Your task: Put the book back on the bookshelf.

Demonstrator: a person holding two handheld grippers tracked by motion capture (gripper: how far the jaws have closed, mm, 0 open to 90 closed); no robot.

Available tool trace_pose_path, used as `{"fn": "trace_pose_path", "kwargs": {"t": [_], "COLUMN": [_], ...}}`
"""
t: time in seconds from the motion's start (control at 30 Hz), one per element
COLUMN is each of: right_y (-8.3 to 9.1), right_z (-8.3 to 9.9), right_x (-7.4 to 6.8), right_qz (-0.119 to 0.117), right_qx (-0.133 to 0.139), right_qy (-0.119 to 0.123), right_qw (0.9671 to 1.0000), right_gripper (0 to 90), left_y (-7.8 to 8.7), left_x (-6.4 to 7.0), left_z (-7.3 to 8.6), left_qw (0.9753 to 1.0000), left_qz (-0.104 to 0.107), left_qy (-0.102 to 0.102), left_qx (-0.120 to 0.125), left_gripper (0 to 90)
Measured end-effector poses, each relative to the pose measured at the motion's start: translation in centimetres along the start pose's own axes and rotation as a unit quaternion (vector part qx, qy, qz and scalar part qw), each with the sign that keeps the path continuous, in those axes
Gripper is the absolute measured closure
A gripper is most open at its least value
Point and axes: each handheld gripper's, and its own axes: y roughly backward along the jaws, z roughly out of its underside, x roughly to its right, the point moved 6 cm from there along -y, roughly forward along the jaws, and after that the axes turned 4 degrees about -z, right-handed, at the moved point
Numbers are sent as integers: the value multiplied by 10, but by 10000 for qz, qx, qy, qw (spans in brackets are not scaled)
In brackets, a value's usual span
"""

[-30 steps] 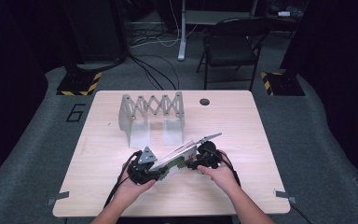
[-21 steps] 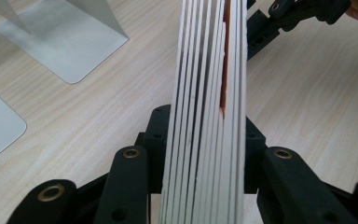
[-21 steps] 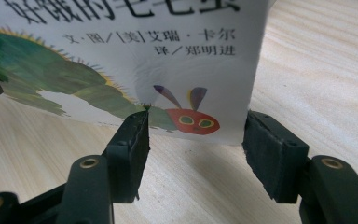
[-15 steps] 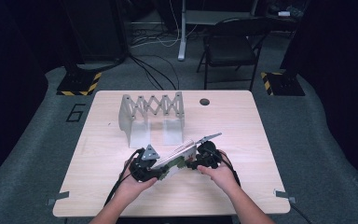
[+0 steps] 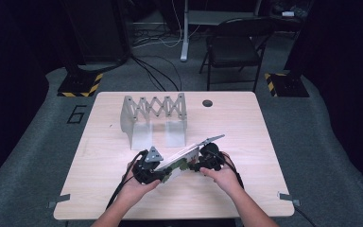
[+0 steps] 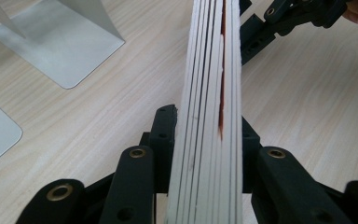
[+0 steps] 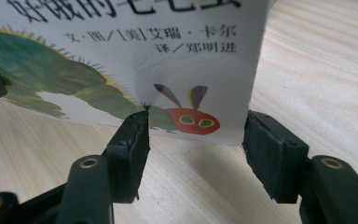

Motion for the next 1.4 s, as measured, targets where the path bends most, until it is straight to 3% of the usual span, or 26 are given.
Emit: {"fn": "trace_pose_path", "kwargs": {"t": [0.4, 0.87, 1.17, 1.37, 1.4], "right_y": [1, 2, 4, 5, 6], "right_z": [0, 2, 3, 4, 4], "right_x": [2, 1, 3, 6, 8], "right_qz": [-2, -105, -123, -89, -68], "right_qx": [2, -44, -30, -9, 4], "right_qy": [3, -124, -65, -148, -117], "right_qw": [10000, 9999, 9999, 9999, 9999], "right_gripper": [406, 403, 407, 407, 407], "left_y": [0, 1, 4, 9, 10], "left_x": [8, 14, 14, 9, 8], "left_z": [0, -1, -1, 0, 0], "left_qw": [9999, 9991, 9990, 9993, 9996], "left_qz": [44, -97, -145, -139, -123], "left_qy": [-150, -393, -409, -340, -253], "left_qx": [-49, -81, -84, -67, -50], "left_gripper": [749, 755, 756, 757, 757]}}
